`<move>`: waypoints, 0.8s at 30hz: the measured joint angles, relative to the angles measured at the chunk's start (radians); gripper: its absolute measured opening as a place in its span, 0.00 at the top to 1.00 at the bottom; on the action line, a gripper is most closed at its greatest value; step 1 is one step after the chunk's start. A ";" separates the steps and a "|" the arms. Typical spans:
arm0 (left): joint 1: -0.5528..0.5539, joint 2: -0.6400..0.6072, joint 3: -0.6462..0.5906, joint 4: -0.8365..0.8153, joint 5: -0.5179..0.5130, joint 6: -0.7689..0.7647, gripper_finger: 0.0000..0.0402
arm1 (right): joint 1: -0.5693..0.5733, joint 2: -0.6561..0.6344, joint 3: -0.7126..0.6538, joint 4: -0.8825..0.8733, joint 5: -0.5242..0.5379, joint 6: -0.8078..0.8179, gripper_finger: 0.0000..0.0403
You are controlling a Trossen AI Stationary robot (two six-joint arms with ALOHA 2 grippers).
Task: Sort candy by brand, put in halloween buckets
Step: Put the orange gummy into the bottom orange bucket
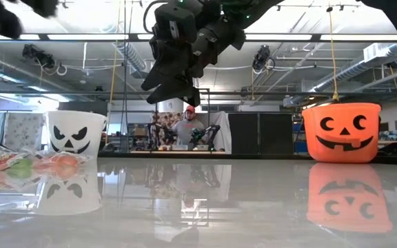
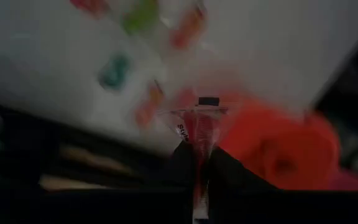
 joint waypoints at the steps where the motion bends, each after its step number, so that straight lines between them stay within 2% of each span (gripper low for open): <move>1: -0.041 -0.004 0.006 -0.004 0.022 -0.019 0.95 | 0.003 0.000 0.000 0.004 0.005 0.006 0.64; 8: -0.338 0.000 -0.008 0.094 0.024 -0.234 0.95 | 0.027 0.000 0.000 0.023 0.050 0.042 0.64; 13: -0.501 0.018 -0.034 0.238 -0.084 -0.376 0.95 | 0.043 0.000 0.000 0.038 0.062 0.052 0.64; 18: -0.609 0.089 -0.066 0.337 -0.121 -0.478 0.95 | 0.047 0.000 0.000 0.043 0.076 0.079 0.64; 24: -0.683 0.220 -0.104 0.411 -0.123 -0.511 0.95 | 0.048 0.000 0.000 0.057 0.090 0.114 0.64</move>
